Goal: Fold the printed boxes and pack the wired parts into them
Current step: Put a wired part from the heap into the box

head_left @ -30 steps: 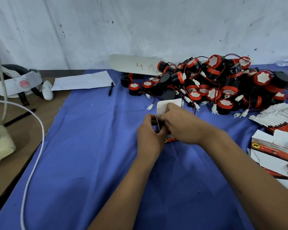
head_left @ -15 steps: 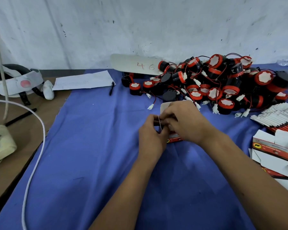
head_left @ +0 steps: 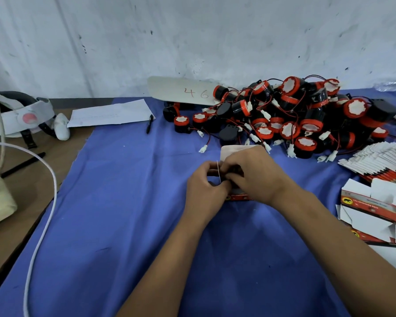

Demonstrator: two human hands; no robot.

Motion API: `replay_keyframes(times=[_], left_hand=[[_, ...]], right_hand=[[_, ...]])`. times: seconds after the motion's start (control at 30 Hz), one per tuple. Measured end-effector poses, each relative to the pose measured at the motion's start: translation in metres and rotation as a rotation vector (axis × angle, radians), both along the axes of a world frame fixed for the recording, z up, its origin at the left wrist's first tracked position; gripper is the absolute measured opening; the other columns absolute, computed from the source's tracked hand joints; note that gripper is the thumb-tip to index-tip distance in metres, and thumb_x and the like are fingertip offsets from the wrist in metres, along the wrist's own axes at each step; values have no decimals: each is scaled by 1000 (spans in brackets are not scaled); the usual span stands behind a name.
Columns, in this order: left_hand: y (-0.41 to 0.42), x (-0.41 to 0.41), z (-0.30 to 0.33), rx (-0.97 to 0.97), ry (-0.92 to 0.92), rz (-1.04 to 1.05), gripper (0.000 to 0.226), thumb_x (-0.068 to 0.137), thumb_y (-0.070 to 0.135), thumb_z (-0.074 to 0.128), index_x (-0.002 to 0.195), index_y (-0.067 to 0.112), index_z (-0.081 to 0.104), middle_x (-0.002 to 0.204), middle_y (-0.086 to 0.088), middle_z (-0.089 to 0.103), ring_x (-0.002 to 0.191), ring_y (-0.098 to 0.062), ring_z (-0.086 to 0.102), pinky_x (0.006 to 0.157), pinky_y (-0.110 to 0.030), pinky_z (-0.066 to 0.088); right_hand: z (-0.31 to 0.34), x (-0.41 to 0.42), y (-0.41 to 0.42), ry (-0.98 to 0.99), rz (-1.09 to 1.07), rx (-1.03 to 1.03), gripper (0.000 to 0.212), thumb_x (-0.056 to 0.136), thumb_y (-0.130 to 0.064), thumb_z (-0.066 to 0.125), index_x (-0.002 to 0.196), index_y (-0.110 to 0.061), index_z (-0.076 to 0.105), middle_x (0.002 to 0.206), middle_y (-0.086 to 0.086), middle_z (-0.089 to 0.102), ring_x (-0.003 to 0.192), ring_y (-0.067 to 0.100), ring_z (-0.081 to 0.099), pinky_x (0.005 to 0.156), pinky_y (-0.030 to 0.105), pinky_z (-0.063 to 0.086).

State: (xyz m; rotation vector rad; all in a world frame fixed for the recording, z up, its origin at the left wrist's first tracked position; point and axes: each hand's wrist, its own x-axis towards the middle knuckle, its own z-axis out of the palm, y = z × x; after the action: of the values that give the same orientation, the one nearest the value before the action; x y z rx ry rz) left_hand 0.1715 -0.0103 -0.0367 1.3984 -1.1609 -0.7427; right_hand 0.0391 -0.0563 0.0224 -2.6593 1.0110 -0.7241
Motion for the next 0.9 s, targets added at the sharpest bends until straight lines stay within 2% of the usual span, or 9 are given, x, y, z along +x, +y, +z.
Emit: replay_keyframes(times=[0.13,0.23,0.33,0.43,0.5,0.57,0.67,0.77,0.9], left_hand=[[2,0,2,11,17,-32,34,82,4,71,101,33,69,95,21,73,85,-12,72,69,-24,59],[4,4,6,4,55,-101,34,82,3,65,102,31,68,100,15,73,75,-11,68,62,-22,54],[4,8,7,20,95,-158,29,86,2,62,108,21,68,106,5,72,71,-9,63,59,-19,49],[3,10,5,30,113,-152,30,88,-4,60,108,17,68,108,-2,72,77,-15,63,59,-20,49],[3,10,4,31,124,-153,29,89,-3,61,109,16,68,110,-3,72,80,-17,64,60,-21,50],[2,10,3,29,115,-166,28,89,0,62,111,17,69,110,-1,72,81,-16,66,62,-23,51],[2,9,1,34,110,-151,26,89,2,63,109,18,68,109,-2,72,81,-22,67,65,-29,53],[1,11,0,45,118,-129,25,90,-1,61,108,16,66,108,-7,71,83,-34,69,63,-29,53],[1,10,2,41,144,-147,25,83,12,64,108,17,68,107,-3,73,80,-24,69,61,-24,53]], right_hand=[[0,-1,0,-6,-8,-4,20,79,2,71,74,-18,72,74,-10,63,72,7,56,64,18,42],[-5,1,1,32,-22,-25,21,79,1,69,74,-19,70,73,-10,61,67,4,49,60,13,34],[-4,-1,0,61,-28,-48,19,80,-2,69,78,-20,73,73,-11,54,66,1,42,59,19,34],[-3,-3,1,110,3,-31,22,83,-3,64,85,-24,72,80,-7,56,76,11,52,63,29,42],[-5,-4,3,99,12,-22,24,84,-2,62,85,-26,64,85,-4,62,81,19,56,66,35,47],[-6,-5,3,39,8,-17,26,83,-2,62,84,-26,56,85,-3,65,81,19,57,68,40,50],[-7,-1,2,46,-11,-45,18,82,-1,62,88,-18,63,87,1,65,84,21,57,70,43,51],[-8,3,6,45,13,-96,18,78,2,61,87,-13,65,88,4,63,85,22,56,67,39,50],[-12,-3,3,97,16,-101,19,83,-1,63,92,-17,66,94,3,61,88,23,56,70,30,44]])
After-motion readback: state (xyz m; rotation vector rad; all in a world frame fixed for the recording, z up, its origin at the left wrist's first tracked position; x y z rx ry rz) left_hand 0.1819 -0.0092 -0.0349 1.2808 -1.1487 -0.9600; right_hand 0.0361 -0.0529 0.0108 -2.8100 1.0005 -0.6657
